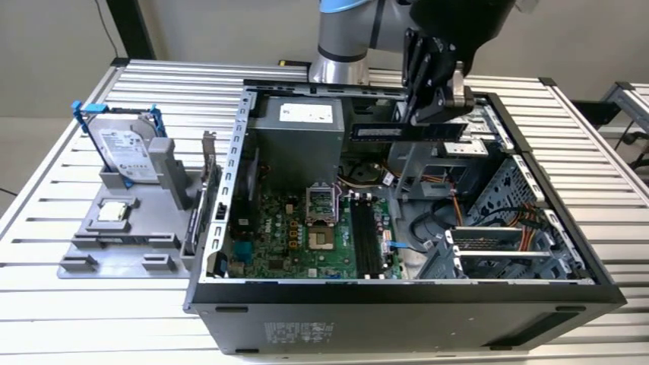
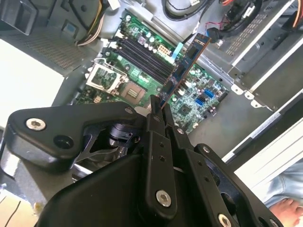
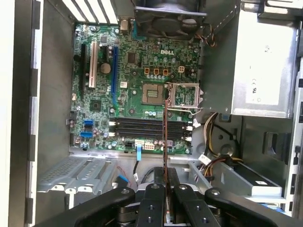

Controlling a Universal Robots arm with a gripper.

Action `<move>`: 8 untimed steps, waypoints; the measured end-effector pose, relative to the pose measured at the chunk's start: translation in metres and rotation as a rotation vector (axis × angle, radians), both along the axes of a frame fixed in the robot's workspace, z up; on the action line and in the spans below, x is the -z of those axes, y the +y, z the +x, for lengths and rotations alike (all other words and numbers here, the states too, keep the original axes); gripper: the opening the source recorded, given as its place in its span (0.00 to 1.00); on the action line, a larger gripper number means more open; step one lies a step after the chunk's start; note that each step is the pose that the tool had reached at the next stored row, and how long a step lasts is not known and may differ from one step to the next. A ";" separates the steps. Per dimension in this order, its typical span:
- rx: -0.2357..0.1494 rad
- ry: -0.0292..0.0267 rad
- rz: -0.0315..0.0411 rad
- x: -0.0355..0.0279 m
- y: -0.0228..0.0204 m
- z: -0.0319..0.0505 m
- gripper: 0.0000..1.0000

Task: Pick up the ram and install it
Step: 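Pick up the ram and move it above insertion slot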

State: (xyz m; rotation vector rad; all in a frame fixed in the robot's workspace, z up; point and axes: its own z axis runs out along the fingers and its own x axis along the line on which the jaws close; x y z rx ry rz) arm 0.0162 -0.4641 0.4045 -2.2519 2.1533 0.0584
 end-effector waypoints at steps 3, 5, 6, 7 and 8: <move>-0.004 0.0001 0.0002 0.0002 0.0072 0.0000 0.00; -0.004 0.0004 0.0002 0.0003 0.0132 0.0000 0.00; -0.004 0.0005 0.0001 0.0003 0.0148 0.0000 0.00; -0.004 0.0005 0.0001 0.0003 0.0155 0.0000 0.00; -0.003 0.0005 0.0001 0.0003 0.0156 0.0000 0.00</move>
